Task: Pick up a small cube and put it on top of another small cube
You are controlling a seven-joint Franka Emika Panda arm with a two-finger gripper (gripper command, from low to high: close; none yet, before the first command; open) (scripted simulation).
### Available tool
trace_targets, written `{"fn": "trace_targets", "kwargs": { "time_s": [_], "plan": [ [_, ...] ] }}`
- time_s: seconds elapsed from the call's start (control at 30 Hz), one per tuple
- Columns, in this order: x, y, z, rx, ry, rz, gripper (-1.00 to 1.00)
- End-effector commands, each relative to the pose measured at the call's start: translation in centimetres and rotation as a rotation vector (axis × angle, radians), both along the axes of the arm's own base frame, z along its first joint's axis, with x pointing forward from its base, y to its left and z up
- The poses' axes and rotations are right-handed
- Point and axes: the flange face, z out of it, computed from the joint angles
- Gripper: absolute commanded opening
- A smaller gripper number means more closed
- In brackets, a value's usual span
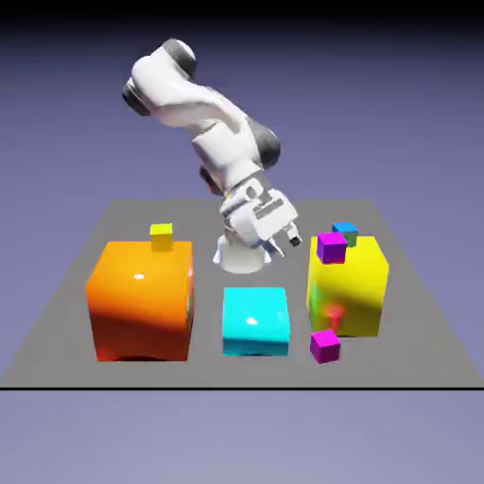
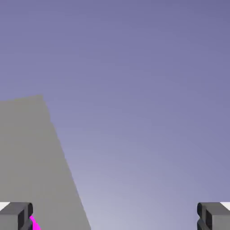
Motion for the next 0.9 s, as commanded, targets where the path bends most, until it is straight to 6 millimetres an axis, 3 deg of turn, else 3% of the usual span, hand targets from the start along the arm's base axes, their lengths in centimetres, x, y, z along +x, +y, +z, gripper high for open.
{"fn": "trace_targets", "kwargs": {
  "time_s": [0.0, 0.27, 0.53, 0.6, 0.8, 0.83, 0.87],
  "plan": [
    [0.2, 0.4, -1.0, -0.007, 0.006, 0.033, 0.00],
    [0.8, 4.0, -9.7, -0.069, 0.060, 0.309, 0.00],
    [-0.8, 7.6, -19.5, -0.146, 0.126, 0.610, 0.00],
    [-1.0, 7.8, -20.0, -0.150, 0.129, 0.624, 0.00],
    [-1.8, 10.4, -26.2, -0.150, 0.129, 0.624, 0.00],
    [-1.8, 10.4, -26.2, -0.150, 0.129, 0.624, -1.00],
    [-1.8, 10.4, -26.2, -0.150, 0.129, 0.624, -1.00]
  ]
}}
